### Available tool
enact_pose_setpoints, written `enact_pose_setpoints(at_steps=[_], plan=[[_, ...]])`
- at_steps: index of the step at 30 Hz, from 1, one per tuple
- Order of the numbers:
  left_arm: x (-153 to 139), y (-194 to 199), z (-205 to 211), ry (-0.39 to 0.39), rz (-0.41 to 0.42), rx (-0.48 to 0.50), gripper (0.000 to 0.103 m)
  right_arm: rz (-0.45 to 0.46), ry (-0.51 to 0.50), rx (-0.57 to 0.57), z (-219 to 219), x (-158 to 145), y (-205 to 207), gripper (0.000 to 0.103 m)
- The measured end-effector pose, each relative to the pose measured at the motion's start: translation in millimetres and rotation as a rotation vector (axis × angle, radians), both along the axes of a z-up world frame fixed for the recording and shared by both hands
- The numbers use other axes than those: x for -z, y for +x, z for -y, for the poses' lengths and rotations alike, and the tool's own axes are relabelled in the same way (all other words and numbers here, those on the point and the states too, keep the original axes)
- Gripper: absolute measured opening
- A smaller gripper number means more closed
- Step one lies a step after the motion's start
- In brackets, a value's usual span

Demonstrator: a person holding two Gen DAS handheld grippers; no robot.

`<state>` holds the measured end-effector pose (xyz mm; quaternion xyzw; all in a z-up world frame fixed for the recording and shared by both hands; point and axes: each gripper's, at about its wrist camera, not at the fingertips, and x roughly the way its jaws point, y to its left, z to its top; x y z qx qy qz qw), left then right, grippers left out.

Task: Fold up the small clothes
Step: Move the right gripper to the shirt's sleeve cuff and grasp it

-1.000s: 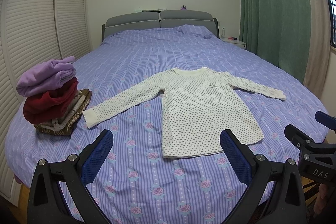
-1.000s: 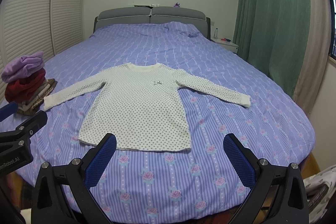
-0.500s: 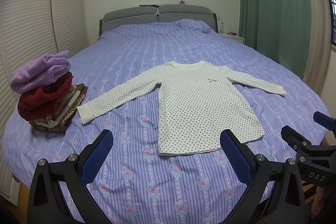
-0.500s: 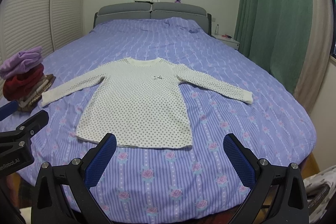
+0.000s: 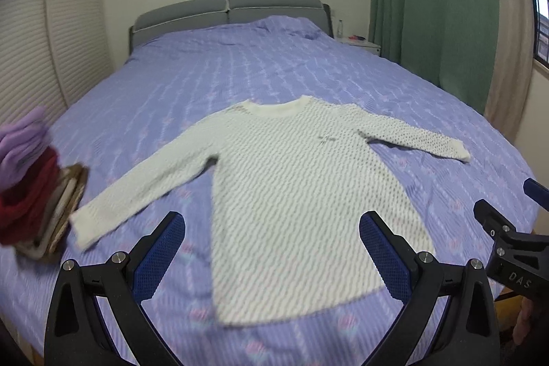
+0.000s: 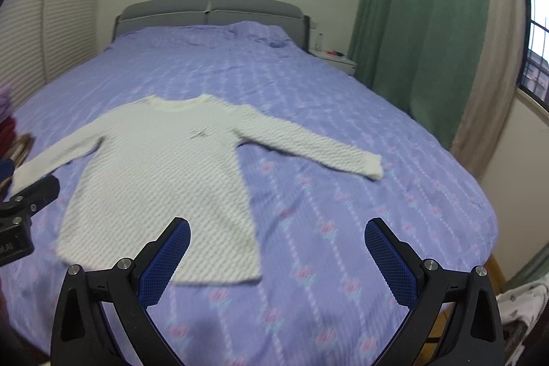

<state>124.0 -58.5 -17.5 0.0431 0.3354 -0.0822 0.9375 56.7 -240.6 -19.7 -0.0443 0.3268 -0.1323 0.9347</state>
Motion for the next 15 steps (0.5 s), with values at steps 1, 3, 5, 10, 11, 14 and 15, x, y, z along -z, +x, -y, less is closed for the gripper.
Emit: enact_pose_setpoints(at_steps=[1,3,5,10,11,14,15], plan=[[-0.8,11.4,6.9,0.012,-0.004,0.009,0.103,-0.005,-0.005,0.020,6.7,0.4,8.1,0.103],[-1.6,29.1,17.5,0.016,-0.011,0.026,0.103,0.005,-0.011,0.041,19.9,0.3,21.0,0.103],[-1.8,47.4,30.5,-0.002,-0.029,0.044,0.103,0.007,-0.012,0.067,37.0,1.1,34.9,0.103],[4.9,93.6,75.5,-0.044,-0.089,0.097,0.103,0.038,0.027,0.119,83.8,3.3,57.8,0.103],[6.6,100.1,84.3,-0.043,-0.096,0.103,0.103,0.045,0.038,0.130,95.4,5.2,62.7,0.103],[12.7,117.9,112.6,-0.045,-0.112,0.122,0.103,0.056,0.081,0.161,127.6,10.5,74.3,0.103],[14.8,122.5,121.1,-0.047,-0.116,0.128,0.103,0.066,0.104,0.166,139.1,12.9,77.9,0.103]])
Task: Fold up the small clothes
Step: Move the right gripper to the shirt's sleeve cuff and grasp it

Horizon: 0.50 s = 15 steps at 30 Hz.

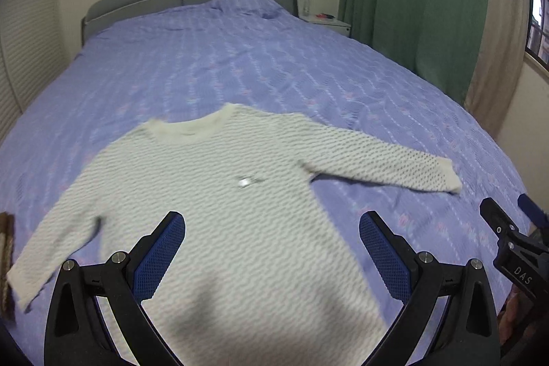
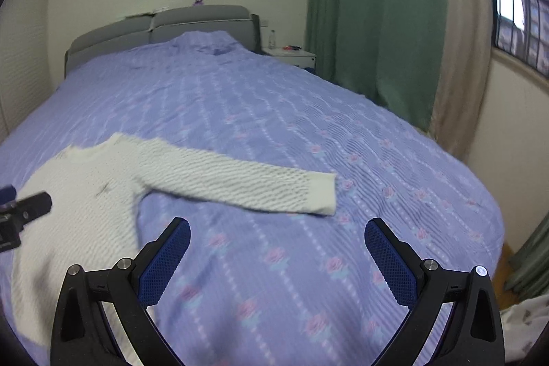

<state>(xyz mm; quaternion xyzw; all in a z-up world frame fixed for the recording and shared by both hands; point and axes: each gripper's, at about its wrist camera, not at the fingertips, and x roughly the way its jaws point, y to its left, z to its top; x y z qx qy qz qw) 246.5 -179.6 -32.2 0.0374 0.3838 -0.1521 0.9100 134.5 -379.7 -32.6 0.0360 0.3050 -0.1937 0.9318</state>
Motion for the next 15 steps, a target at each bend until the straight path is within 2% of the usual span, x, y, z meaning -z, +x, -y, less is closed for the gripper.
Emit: enact_pose_setpoints(at_steps=[3,8,12,15], plan=[[6.5,12.0,28.0,0.004,-0.004,0.027,0.103,0.028,0.074,0.047,34.2,10.6,10.0,0.103],[18.8,29.0,75.4,0.083,0.016,0.088,0.103,0.024,0.191,0.114,68.5,35.8,27.1,0.102],[28.9,40.6,103.7,0.100,0.010,0.119,0.103,0.018,0.230,0.150,80.8,55.4,42.1,0.097],[35.3,44.3,117.7,0.119,0.024,0.140,0.103,0.034,0.309,0.171,90.4,71.0,50.4,0.091]])
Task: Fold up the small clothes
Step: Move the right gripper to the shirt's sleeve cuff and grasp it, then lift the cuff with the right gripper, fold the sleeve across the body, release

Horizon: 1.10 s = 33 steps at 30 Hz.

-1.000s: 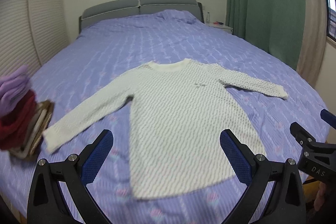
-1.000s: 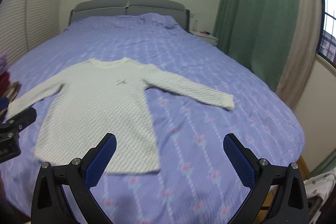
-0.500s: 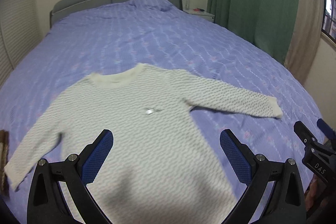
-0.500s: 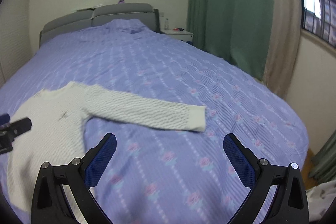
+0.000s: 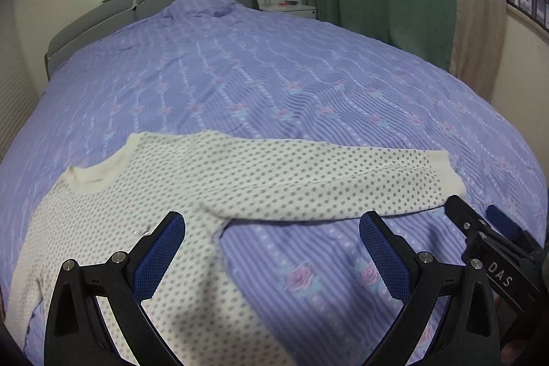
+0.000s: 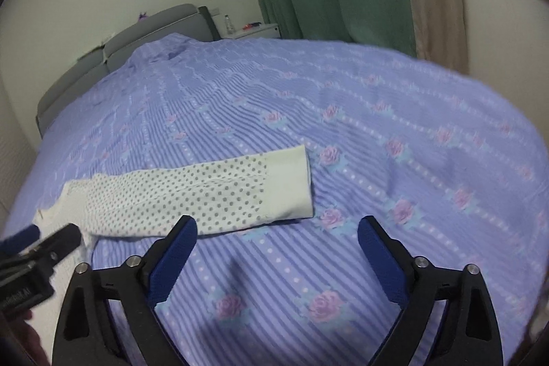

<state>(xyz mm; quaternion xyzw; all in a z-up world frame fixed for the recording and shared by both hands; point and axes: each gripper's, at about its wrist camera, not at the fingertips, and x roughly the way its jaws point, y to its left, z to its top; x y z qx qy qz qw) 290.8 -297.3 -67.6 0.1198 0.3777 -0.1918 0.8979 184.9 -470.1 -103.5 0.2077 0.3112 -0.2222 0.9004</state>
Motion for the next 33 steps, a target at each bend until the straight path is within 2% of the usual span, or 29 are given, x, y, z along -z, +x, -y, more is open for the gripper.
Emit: enact_pose_setpoints(at_steps=[6,15,20,23,25,28,29,33], plan=[[12.7,6.3,10.3,0.027,0.016,0.008,0.103,0.026,0.181,0.040,16.4,30.2,7.2,0.074],[20.4,23.4,11.7,0.023,0.008,-0.022,0.103,0.022,0.132,0.052,10.4,42.1,29.4,0.073],[15.5,25.2,12.5,0.025,0.021,-0.020,0.103,0.064,0.157,0.080,16.3,44.9,34.6,0.073],[12.6,25.2,11.0,0.030,0.033,-0.021,0.103,0.079,0.173,0.113,21.2,44.3,33.3,0.060],[10.7,25.6,8.5,0.028,0.037,-0.028,0.103,0.085,0.189,0.139,25.9,43.7,28.2,0.044],[7.8,25.5,3.5,0.022,0.032,-0.031,0.103,0.089,0.217,0.140,32.1,42.3,26.0,0.035],[6.8,25.3,0.9,0.022,0.032,-0.031,0.103,0.084,0.208,0.136,32.0,40.8,25.9,0.034],[1.8,22.5,-17.0,0.046,0.035,-0.046,0.103,0.036,0.135,0.094,22.6,29.1,36.7,0.016]])
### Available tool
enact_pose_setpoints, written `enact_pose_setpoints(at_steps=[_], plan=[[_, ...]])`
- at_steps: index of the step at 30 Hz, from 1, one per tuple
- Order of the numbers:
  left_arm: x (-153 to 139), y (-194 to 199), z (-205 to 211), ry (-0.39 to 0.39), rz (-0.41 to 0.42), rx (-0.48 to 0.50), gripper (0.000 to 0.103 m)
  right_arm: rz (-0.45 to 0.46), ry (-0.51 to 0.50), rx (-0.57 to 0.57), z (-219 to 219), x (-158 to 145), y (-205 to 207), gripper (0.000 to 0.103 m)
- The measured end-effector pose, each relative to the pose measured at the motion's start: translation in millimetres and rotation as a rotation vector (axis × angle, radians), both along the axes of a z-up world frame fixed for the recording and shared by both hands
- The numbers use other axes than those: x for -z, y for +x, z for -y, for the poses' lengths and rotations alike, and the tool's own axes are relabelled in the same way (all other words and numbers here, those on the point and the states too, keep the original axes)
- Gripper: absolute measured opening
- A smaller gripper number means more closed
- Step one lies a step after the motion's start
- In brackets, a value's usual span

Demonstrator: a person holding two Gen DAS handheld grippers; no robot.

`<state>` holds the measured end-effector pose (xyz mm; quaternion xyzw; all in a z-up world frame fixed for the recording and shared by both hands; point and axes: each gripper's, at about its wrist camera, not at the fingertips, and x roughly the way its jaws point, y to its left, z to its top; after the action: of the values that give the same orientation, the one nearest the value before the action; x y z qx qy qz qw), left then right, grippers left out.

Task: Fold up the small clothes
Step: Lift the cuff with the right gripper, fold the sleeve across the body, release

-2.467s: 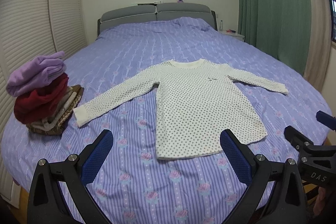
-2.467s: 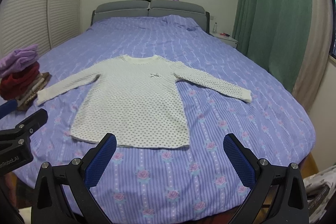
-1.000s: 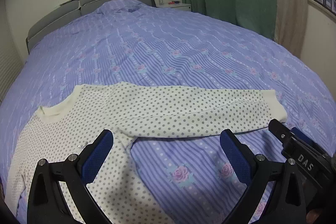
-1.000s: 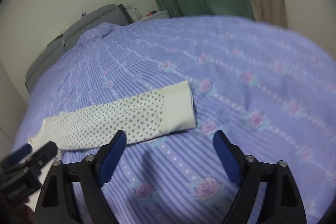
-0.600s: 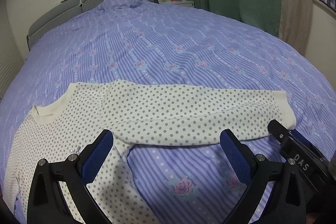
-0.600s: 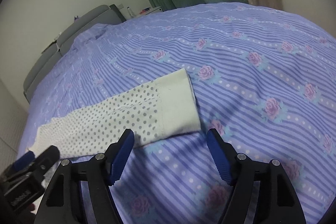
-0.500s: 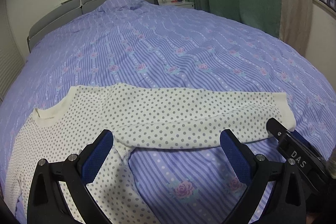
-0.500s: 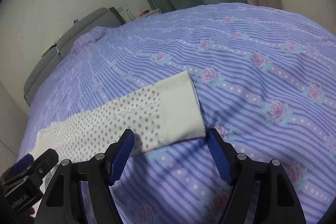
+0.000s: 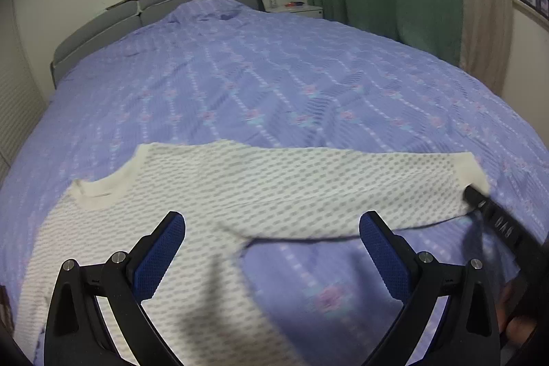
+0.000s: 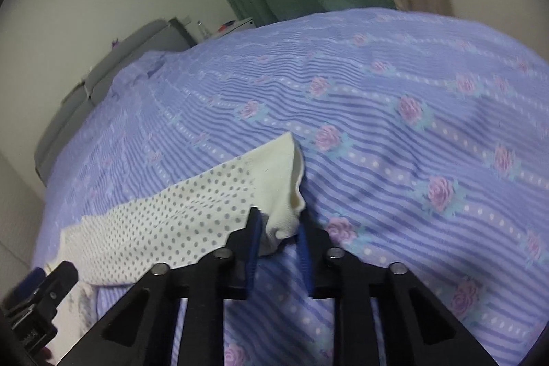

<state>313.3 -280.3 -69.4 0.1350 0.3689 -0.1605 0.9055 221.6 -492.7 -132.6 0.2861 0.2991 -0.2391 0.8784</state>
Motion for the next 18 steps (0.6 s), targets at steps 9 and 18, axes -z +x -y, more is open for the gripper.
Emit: enact_pose_setpoints(at_steps=[9,18], plan=[[-27.6,-4.1,-110.9,-0.015,0.021,-0.191,0.103,0.047,-0.215,-0.130,-55.2,-85.7,18.8,0.014],[-50.2,-14.9,-239.0,-0.028,0.062,-0.397,0.103,0.101,-0.419,-0.431,-198.6,-155.6,78.7,0.013]])
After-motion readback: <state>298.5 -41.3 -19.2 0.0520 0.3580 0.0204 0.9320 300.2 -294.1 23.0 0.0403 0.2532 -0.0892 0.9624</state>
